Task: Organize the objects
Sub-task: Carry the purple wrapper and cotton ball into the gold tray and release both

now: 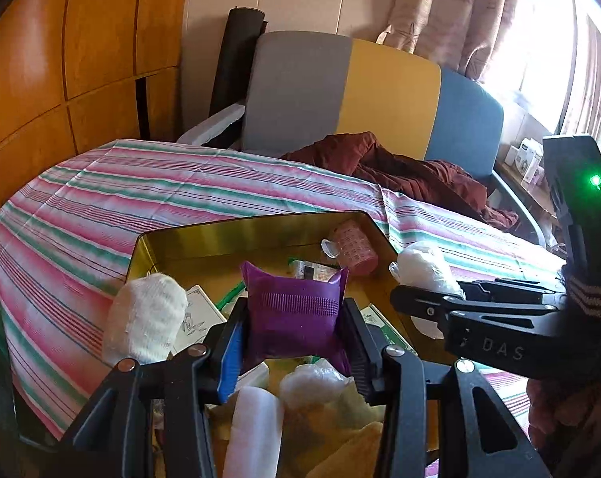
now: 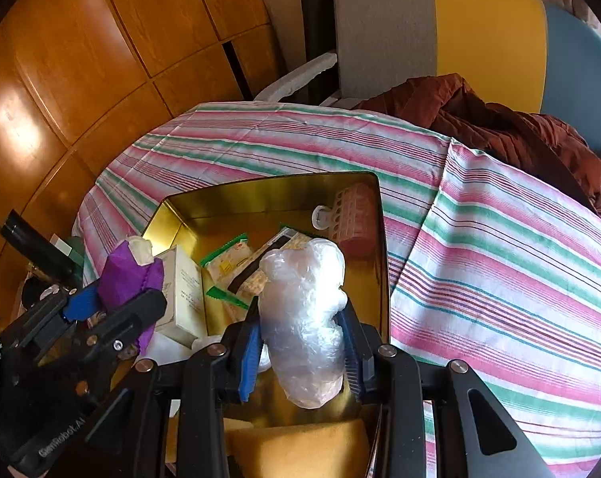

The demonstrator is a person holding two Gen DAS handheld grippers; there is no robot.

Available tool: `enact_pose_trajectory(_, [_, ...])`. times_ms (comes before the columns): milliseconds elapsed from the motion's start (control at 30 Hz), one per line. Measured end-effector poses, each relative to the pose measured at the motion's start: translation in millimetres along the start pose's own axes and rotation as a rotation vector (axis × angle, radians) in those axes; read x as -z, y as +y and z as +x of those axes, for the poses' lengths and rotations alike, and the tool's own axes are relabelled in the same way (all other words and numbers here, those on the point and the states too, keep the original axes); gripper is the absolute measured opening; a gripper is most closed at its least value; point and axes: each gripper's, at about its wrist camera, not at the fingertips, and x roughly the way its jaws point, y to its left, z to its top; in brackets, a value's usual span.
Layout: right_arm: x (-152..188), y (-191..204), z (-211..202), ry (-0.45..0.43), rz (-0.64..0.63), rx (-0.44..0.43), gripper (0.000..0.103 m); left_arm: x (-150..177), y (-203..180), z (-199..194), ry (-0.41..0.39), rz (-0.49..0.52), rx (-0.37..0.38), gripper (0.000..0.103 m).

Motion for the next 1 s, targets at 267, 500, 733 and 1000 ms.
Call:
enact_pose_trajectory(267, [-5,-3,9,0.01,0.004,0.002,0.037,-1,-1,10,0.019,0.001,-0.02,0.047])
enact_pose_trajectory(500, [-6,-6,17,0.019,0.013,0.001,0.039,1,1,19,0.048,-0.014,-0.023,0.054])
enact_pose_trajectory(733, [-6,-11,20,0.003,0.053,-0.013,0.08,4,4,21,0.046,-0.022,-0.058,0.062])
enact_pose_trajectory(1000, [1,-8,9,-0.015,0.064,-0.016,0.082,7,5,6,0.006,-0.021,-0.104,0.066])
